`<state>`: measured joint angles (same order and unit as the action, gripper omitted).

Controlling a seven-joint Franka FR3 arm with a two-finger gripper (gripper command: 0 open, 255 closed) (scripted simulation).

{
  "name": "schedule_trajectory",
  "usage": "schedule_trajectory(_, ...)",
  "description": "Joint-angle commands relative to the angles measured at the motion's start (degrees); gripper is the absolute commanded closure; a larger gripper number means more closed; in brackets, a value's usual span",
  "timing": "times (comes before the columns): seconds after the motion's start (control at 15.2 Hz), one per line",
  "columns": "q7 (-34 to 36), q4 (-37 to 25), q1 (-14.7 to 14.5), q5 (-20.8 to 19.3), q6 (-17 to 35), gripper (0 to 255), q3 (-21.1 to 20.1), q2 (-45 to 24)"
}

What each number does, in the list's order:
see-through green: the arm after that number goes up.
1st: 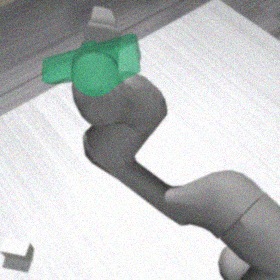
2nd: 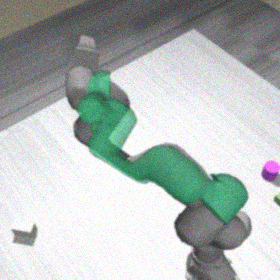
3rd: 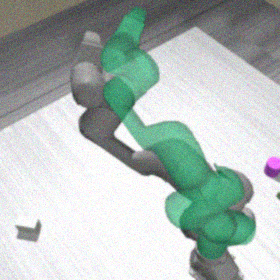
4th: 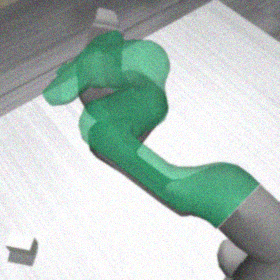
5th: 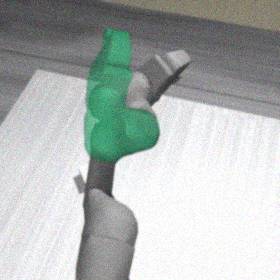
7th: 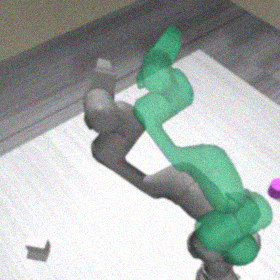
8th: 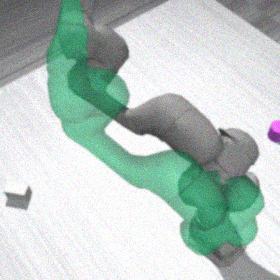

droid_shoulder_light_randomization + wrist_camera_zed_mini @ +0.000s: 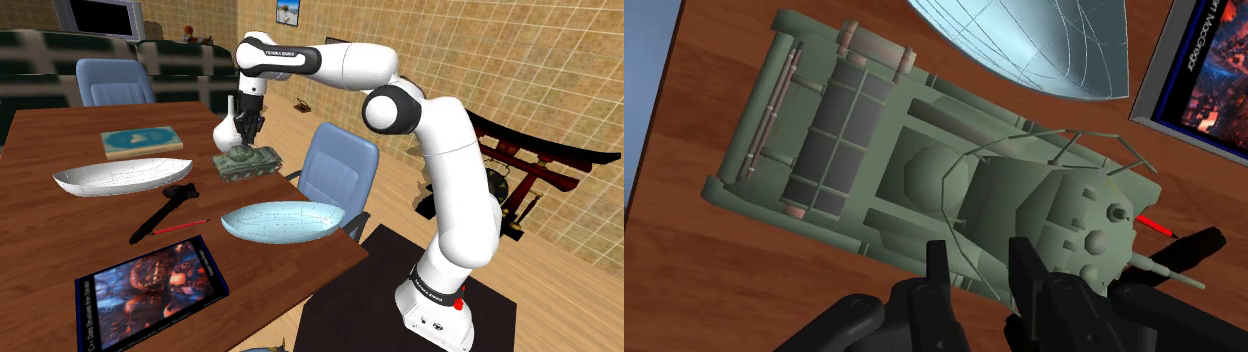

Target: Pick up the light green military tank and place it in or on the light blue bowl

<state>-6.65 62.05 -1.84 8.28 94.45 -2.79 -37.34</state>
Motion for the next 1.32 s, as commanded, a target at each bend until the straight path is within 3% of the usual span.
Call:
schedule_trajectory(0.0, 0.2, -1.8, 0.1, 0.0, -1.6, 255, 0.0, -0.1)
schedule_trajectory(0.07, 0.2, -2.1, 0.1, 0.0, -1.9, 255, 0.0, -0.1)
schedule_trajectory(0.33, -0.3, 16.3, 0.1, 0.6, 3.5, 255, -0.1, 12.9)
schedule_trajectory(0.73, -0.5, 35.0, 0.0, 1.4, 6.9, 255, -0.3, 28.3)
schedule_trajectory(1.12, -0.2, 49.9, -0.2, 2.3, 6.8, 255, -0.6, 43.3)
schedule_trajectory(1.25, -0.3, 48.9, -0.3, 2.3, 7.3, 255, -0.6, 41.8)
